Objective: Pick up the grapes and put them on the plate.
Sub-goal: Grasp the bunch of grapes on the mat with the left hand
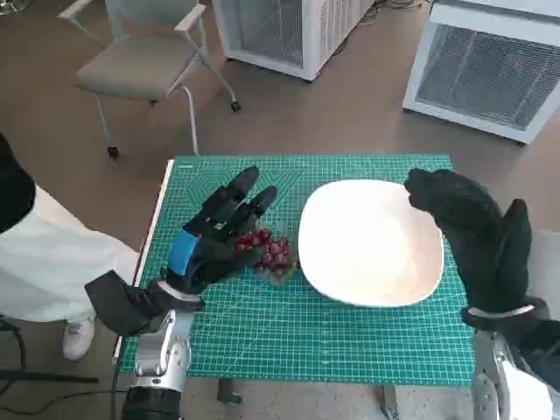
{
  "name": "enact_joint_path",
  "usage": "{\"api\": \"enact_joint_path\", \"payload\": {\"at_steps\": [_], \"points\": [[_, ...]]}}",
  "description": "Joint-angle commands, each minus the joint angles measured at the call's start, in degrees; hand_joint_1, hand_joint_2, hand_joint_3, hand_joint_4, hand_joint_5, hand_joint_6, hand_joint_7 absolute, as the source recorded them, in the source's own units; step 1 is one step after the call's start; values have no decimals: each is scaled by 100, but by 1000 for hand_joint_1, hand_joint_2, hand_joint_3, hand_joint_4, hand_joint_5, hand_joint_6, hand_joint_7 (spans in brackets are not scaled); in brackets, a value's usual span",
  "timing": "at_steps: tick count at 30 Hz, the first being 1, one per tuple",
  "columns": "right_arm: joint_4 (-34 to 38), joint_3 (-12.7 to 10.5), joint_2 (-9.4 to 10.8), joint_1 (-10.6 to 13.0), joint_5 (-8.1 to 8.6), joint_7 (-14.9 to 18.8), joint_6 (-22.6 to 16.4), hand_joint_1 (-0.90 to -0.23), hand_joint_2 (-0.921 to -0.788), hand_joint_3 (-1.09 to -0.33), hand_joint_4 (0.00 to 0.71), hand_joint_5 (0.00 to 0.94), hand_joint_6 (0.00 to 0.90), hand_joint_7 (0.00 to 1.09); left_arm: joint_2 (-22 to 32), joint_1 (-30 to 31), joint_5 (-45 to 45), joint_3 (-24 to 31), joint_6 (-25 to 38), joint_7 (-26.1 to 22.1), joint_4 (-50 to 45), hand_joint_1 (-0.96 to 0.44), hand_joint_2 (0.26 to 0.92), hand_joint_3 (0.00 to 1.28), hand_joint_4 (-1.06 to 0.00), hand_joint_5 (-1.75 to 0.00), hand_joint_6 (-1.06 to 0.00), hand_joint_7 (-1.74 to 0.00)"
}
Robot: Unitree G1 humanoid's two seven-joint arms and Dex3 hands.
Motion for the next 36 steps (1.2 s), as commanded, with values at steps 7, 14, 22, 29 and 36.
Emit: {"api": "enact_joint_path", "payload": {"at_steps": [7,14,22,29,36], "points": [[58,33,31,-34,-3,16,123,-546,-921,-589,324,311,115,885,53,1,28,7,-15,-19,-50,-382,921,60,-374,-62,-394,-13],[29,38,29,-53,-14,10,158,-546,-921,-589,323,313,115,885,55,2,53,-2,-43,-28,-33,-384,921,60,-372,-57,-395,-12],[-1,30,18,-60,-8,9,214,-543,-921,-590,324,317,115,885,74,7,80,-5,-59,-35,-23,-385,921,61,-371,-53,-395,-10],[-15,37,27,-55,-33,-1,202,-545,-921,-588,325,320,116,885,93,1,77,-1,-49,-57,-25,-380,921,65,-370,-49,-396,-8],[-11,56,40,-61,-64,-20,192,-548,-921,-588,323,322,116,884,102,-3,59,6,-29,-83,-26,-379,921,67,-371,-47,-398,-8]]}}
